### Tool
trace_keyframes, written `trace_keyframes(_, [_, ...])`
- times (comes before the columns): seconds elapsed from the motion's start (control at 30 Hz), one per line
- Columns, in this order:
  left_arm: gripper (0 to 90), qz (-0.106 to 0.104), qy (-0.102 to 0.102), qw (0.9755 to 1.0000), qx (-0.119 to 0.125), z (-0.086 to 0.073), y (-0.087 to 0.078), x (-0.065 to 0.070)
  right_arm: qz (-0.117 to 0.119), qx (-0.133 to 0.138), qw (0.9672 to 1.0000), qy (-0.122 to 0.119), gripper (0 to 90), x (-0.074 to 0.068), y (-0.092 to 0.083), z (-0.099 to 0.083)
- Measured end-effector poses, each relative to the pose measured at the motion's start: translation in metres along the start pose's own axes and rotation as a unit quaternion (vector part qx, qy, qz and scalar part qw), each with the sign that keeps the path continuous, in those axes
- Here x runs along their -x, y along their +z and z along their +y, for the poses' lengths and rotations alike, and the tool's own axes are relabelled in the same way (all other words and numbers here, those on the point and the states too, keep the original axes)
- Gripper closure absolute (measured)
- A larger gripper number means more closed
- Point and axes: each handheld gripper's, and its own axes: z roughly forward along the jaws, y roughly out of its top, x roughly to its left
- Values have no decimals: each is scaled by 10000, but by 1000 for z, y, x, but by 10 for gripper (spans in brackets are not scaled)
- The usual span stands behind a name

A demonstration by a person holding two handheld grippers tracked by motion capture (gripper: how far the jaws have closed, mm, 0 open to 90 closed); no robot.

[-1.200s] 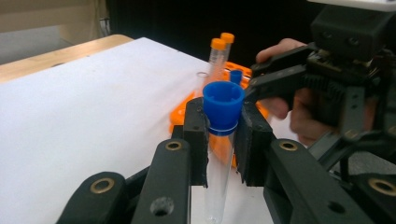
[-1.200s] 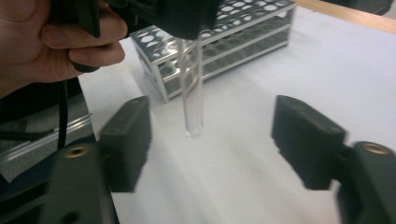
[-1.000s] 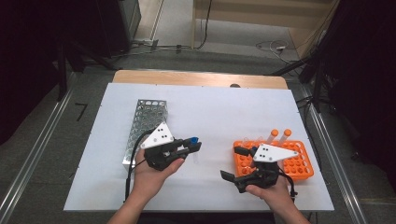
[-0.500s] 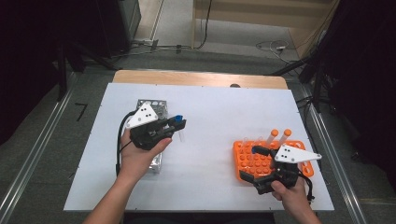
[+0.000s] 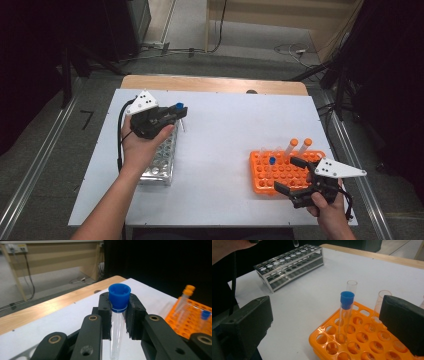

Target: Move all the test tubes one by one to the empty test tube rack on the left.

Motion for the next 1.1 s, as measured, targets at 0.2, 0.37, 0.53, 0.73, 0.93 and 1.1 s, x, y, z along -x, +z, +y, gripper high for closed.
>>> trace_keyframes(0.2, [769,287,-61,9995,62,0,7,-20,-80,48,9999,44,0,6,-4,-3])
trace_keyframes(0.37, [769,454,-227,9987,89,-4,12,-37,-138,16,9999,59,0,7,-3,-6])
trace_keyframes(0.53, [769,716,-322,9968,119,-7,17,-53,-111,-29,9999,46,0,8,0,-8])
trace_keyframes(0.73, [769,924,-330,9951,122,-9,27,-66,-103,-49,9999,40,0,8,1,-9])
trace_keyframes(0.93, [769,1136,-476,9923,86,-14,39,-75,-139,-85,9998,86,0,9,2,-10])
trace_keyframes(1.1, [769,1178,-544,9915,46,-19,48,-80,-139,-72,9998,84,0,10,1,-11])
